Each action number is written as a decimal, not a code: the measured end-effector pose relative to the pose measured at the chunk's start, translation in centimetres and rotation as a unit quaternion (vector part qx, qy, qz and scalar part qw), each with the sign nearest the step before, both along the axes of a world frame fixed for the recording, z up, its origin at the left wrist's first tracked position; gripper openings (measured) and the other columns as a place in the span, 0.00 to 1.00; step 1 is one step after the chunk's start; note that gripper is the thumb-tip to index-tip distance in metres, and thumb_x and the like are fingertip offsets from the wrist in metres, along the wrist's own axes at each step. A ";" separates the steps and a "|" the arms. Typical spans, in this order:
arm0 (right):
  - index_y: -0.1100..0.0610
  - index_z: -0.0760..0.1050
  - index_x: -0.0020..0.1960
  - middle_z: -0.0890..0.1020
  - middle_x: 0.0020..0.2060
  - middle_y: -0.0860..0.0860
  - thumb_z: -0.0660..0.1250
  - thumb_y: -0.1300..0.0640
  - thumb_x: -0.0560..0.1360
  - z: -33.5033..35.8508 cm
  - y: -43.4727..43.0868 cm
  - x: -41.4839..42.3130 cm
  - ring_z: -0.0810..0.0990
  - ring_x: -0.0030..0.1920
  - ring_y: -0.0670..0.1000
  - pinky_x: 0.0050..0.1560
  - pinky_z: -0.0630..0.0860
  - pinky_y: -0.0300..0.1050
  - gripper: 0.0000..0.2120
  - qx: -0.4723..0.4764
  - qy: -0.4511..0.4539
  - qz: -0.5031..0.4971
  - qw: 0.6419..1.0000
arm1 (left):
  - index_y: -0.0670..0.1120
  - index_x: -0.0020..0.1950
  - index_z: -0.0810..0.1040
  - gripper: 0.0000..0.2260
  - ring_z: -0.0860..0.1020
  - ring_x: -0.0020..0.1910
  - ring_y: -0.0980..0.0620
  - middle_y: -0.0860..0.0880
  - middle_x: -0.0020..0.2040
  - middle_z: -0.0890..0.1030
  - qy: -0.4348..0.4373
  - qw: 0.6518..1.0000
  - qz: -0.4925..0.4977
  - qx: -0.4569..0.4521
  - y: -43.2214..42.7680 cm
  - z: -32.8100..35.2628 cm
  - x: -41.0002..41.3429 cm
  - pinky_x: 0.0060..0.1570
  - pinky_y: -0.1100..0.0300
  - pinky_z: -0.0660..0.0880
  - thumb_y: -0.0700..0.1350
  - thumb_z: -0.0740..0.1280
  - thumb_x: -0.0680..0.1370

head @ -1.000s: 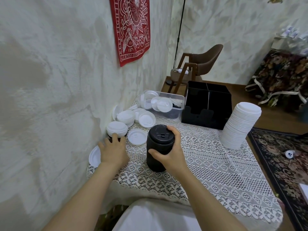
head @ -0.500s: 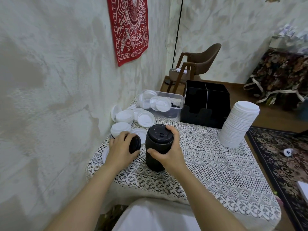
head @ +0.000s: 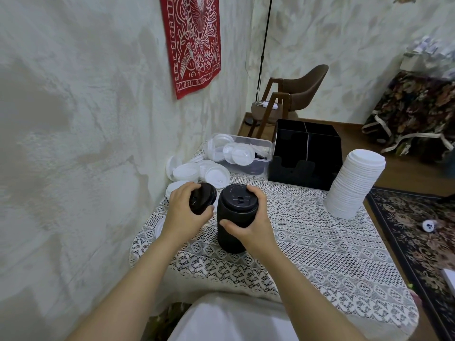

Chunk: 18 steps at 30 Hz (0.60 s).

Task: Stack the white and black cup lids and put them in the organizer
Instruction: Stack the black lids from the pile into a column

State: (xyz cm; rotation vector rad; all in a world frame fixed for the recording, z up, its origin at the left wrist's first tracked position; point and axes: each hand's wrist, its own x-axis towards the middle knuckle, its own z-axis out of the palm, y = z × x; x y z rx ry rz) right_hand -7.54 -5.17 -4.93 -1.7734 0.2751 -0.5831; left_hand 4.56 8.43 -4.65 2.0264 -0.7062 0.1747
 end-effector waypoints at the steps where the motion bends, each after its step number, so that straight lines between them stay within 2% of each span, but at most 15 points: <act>1: 0.35 0.61 0.63 0.74 0.58 0.35 0.79 0.60 0.66 0.0 0.0 0.0 0.74 0.57 0.33 0.55 0.70 0.26 0.39 0.000 -0.001 0.000 1.000 | 0.49 0.62 0.73 0.23 0.70 0.62 0.50 0.59 0.56 0.72 0.001 1.000 0.004 -0.011 -0.1 0.3 -0.2 0.63 0.53 0.70 0.45 0.76 0.70; 3: 0.35 0.61 0.63 0.74 0.58 0.35 0.79 0.60 0.65 -0.1 0.0 0.0 0.74 0.58 0.33 0.56 0.70 0.27 0.39 -0.001 -0.002 0.000 1.000 | 0.52 0.59 0.73 0.21 0.72 0.59 0.50 0.60 0.52 0.72 0.004 0.999 0.015 -0.035 -0.3 1.0 -0.5 0.59 0.53 0.72 0.47 0.76 0.69; 7: 0.36 0.60 0.63 0.73 0.59 0.35 0.80 0.60 0.65 -0.1 -0.1 0.1 0.74 0.59 0.33 0.60 0.70 0.31 0.39 -0.003 -0.005 0.000 1.000 | 0.52 0.58 0.72 0.23 0.73 0.54 0.56 0.53 0.55 0.71 0.018 0.993 0.017 -0.115 -0.9 2.9 -1.1 0.56 0.61 0.72 0.51 0.77 0.68; 10: 0.37 0.61 0.64 0.74 0.60 0.37 0.80 0.60 0.65 -0.2 -0.1 0.1 0.74 0.60 0.36 0.62 0.71 0.36 0.40 -0.008 -0.009 0.000 1.000 | 0.54 0.61 0.72 0.25 0.72 0.56 0.58 0.54 0.57 0.71 0.024 0.991 -0.002 -0.133 -1.7 4.5 -2.1 0.57 0.66 0.70 0.53 0.75 0.67; 14: 0.36 0.61 0.64 0.75 0.59 0.39 0.80 0.61 0.65 -0.3 -0.2 0.2 0.77 0.58 0.38 0.56 0.75 0.34 0.40 -0.015 -0.014 -0.007 1.000 | 0.55 0.62 0.75 0.27 0.71 0.60 0.58 0.58 0.58 0.72 -0.022 0.995 -0.053 -0.077 -3.0 5.6 -4.0 0.59 0.68 0.66 0.59 0.72 0.65; 16: 0.33 0.60 0.63 0.75 0.58 0.39 0.79 0.62 0.65 -0.4 -0.2 0.4 0.77 0.56 0.36 0.53 0.75 0.32 0.41 -0.016 -0.014 -0.010 1.000 | 0.53 0.65 0.75 0.30 0.68 0.61 0.56 0.57 0.60 0.73 -0.044 0.997 -0.050 -0.026 -3.9 5.6 -4.9 0.60 0.69 0.61 0.60 0.72 0.66; 18: 0.34 0.59 0.64 0.74 0.59 0.39 0.80 0.63 0.65 -0.5 -0.2 0.5 0.76 0.57 0.35 0.55 0.75 0.33 0.42 -0.017 -0.017 -0.012 1.000 | 0.50 0.68 0.73 0.32 0.65 0.63 0.54 0.54 0.63 0.72 -0.052 0.998 -0.032 0.018 -4.7 5.2 -5.5 0.60 0.68 0.59 0.59 0.74 0.68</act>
